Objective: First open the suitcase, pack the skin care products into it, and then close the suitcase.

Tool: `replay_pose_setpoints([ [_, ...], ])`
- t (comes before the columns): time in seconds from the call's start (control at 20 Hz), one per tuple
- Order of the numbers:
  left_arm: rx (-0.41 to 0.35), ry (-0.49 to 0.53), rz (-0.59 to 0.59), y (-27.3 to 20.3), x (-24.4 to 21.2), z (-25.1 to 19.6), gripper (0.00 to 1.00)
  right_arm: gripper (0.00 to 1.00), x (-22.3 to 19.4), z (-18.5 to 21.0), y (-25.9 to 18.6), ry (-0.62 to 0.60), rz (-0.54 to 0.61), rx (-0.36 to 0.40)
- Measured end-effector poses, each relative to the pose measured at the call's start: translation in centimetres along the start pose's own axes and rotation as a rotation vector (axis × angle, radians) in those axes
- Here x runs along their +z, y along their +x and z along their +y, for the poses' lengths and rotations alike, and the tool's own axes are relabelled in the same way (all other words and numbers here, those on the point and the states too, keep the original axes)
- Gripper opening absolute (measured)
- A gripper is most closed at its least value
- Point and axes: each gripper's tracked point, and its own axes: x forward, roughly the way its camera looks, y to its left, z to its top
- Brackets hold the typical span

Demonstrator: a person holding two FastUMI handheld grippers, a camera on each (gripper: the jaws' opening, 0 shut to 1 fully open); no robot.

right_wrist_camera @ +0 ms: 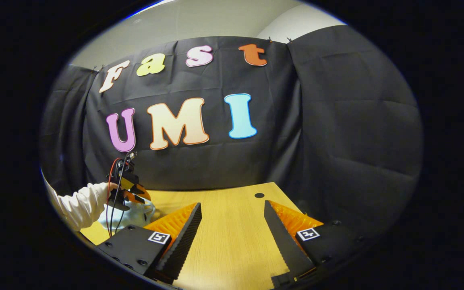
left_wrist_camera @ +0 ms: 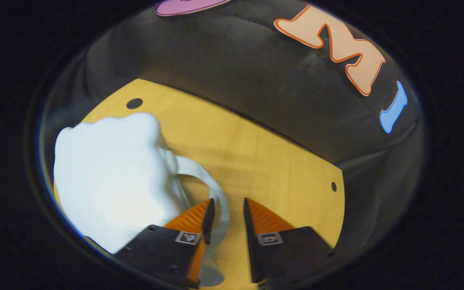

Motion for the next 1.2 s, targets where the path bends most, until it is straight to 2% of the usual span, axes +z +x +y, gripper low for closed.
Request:
replay_pose_setpoints([
  [0.05, 0.008, 0.011, -0.036, -0.8, 0.3, 0.0, 0.55, 0.98, 0.0, 0.6, 0.2, 0.002, 0.000, 0.019],
  [0.1, 0.021, 0.032, -0.091, -2.2, 1.3, 0.3, 0.60, 0.98, 0.1, 1.2, 0.6, 0.007, -0.001, 0.040],
  [0.15, 0.021, 0.054, -0.153, -4.1, 2.3, 0.2, 0.81, 0.98, 0.3, 1.9, 0.8, 0.010, -0.007, 0.063],
  [0.2, 0.015, 0.068, -0.215, -6.5, 3.2, 0.1, 0.78, 0.98, 0.7, 2.6, 1.1, 0.010, -0.015, 0.085],
  [0.35, -0.021, 0.100, -0.390, -13.7, 4.6, -0.6, 0.90, 0.98, 1.3, 4.8, 1.8, -0.005, -0.037, 0.151],
  [0.4, -0.021, 0.114, -0.430, -15.7, 4.5, -0.6, 0.90, 0.98, 1.5, 5.5, 2.0, -0.014, -0.045, 0.172],
  [0.45, -0.020, 0.128, -0.464, -17.5, 3.9, -0.2, 0.91, 0.98, 1.6, 6.2, 2.0, -0.021, -0.050, 0.194],
  [0.5, -0.016, 0.142, -0.490, -19.2, 3.2, 0.2, 0.86, 0.98, 1.7, 6.9, 2.1, -0.022, -0.053, 0.215],
  [0.55, -0.010, 0.152, -0.515, -20.7, 2.4, 0.5, 0.93, 0.98, 1.7, 7.6, 2.0, -0.020, -0.058, 0.236],
  [0.7, -0.032, 0.146, -0.593, -24.7, -0.2, 0.5, 0.94, 0.98, 1.6, 9.1, 1.9, -0.015, -0.062, 0.282],
  [0.85, -0.010, 0.162, -0.650, -26.8, -2.9, 1.0, 0.95, 0.98, 1.2, 10.3, 1.5, -0.013, -0.056, 0.311],
  [0.9, 0.001, 0.180, -0.664, -27.2, -3.6, 1.2, 0.95, 0.95, 1.1, 10.5, 1.3, -0.016, -0.057, 0.316],
  [0.95, 0.012, 0.195, -0.660, -27.1, -4.4, 1.6, 0.95, 0.98, 0.9, 10.8, 1.1, -0.018, -0.055, 0.319],
  [1.2, 0.031, 0.210, -0.578, -25.4, -9.1, 2.9, 0.95, 0.98, 0.3, 11.3, 0.5, -0.010, -0.046, 0.312],
])
